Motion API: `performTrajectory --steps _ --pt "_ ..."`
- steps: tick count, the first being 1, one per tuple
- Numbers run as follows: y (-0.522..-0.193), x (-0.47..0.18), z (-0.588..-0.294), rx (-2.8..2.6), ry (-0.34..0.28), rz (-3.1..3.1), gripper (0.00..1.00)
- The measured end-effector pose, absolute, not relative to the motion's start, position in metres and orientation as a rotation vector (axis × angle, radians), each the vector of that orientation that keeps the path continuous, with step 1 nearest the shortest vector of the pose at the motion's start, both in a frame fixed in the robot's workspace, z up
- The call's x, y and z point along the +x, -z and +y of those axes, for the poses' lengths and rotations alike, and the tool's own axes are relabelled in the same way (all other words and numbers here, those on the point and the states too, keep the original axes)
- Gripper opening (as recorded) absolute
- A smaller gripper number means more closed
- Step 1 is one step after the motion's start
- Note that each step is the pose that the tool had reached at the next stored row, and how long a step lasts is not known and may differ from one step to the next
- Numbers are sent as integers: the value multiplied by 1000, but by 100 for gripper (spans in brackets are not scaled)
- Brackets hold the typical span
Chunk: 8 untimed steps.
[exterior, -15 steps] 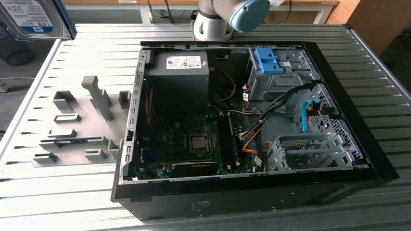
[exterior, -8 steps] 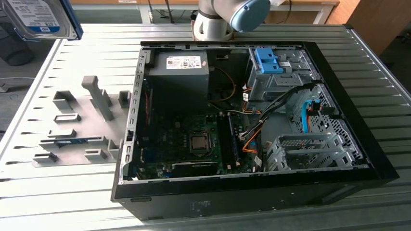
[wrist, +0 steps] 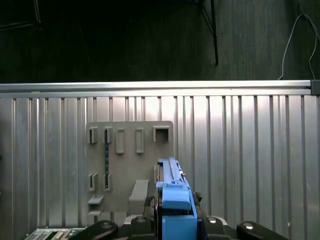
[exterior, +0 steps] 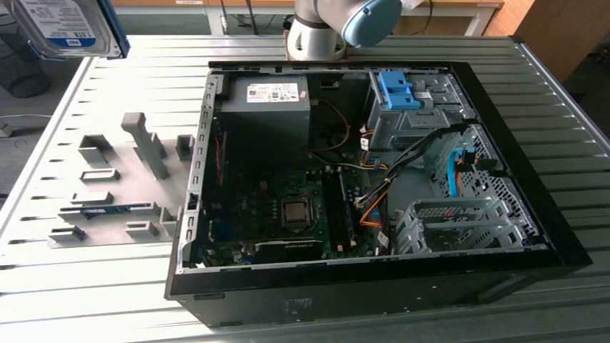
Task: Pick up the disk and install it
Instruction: 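Pick up the disk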
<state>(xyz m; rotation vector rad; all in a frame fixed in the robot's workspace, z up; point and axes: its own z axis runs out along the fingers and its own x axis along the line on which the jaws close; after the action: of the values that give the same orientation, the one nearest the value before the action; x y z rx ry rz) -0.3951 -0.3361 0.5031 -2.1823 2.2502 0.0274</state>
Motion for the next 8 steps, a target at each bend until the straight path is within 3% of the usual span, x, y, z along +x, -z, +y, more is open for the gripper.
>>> performTrajectory --steps 8 --pt "-513 -394 -340 -2183 -28 2251 37"
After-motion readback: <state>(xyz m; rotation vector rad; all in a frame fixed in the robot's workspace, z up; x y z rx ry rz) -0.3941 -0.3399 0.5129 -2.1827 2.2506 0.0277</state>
